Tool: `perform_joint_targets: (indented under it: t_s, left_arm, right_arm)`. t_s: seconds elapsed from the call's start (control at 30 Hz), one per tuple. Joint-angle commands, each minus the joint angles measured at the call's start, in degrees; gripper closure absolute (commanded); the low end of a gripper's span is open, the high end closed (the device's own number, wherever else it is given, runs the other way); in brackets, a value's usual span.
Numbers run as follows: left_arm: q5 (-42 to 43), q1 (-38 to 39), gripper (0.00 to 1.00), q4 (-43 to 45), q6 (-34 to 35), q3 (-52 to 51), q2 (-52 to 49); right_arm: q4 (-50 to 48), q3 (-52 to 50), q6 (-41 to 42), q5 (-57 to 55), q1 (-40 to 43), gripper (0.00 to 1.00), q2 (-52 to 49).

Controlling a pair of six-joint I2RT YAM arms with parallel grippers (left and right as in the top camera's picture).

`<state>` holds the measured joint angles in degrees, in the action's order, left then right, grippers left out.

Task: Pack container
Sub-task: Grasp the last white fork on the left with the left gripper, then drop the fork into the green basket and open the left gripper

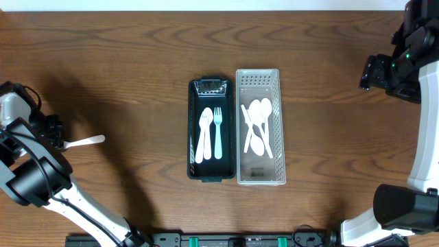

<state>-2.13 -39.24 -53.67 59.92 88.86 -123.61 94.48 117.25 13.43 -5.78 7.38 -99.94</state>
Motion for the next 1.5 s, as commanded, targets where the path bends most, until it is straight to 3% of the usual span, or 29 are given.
perform_joint_targets:
  t_s: [0.0, 0.17, 0.3, 0.37, 0.5, 0.67, 0.83, 1.07, 1.23, 1.47]
  left_arm:
    - [-1.31, -0.22, 0.70, -0.22, -0.98, -0.13, -1.46]
    - [-0.24, -0.22, 0.73, 0.07, -2.91, -0.11, -1.44]
    - [8.07, -0.24, 0.73, 1.77, -7.26, 0.11, -0.92]
    - [11.06, -0.11, 0.80, 1.75, -8.28, 0.44, 0.42]
    - [12.50, 1.11, 0.85, 1.75, -10.62, 1.05, 5.57]
    - [12.68, 5.35, 0.92, 1.53, -18.56, 2.36, 16.17]
    - [12.70, 14.43, 0.93, 0.79, -28.09, 2.91, 28.76]
    - [12.68, 33.59, 0.93, 0.72, -35.41, 2.91, 39.58]
    - [12.57, 48.59, 0.93, -0.35, -45.09, 2.86, 39.45]
    - [3.19, 62.66, 0.93, -3.54, -55.17, 2.34, 31.89]
  right_arm:
    - [0.02, 0.04, 0.90, 0.22, 0.48, 0.20, 0.81]
    - [0.00, 0.04, 0.87, 0.22, 0.48, 0.20, 0.81]
    - [-0.79, 0.04, 0.87, 0.20, 0.48, 0.20, 0.81]
    - [-1.75, 0.04, 0.85, 0.20, 0.48, 0.20, 0.81]
    - [-3.37, 0.04, 0.61, 0.20, 0.48, 0.20, 0.81]
    - [-5.88, 0.04, -0.24, 0.20, 0.48, 0.19, 0.81]
    - [-7.78, 0.04, -0.24, 0.20, 0.48, 0.19, 0.81]
    - [-9.46, 0.04, -0.17, -0.50, 0.61, 0.19, 0.81]
    - [-11.30, 0.04, -0.22, -0.85, 1.64, 0.18, 0.66]
    - [-11.15, -0.02, -1.55, -0.85, 3.34, 0.17, -0.90]
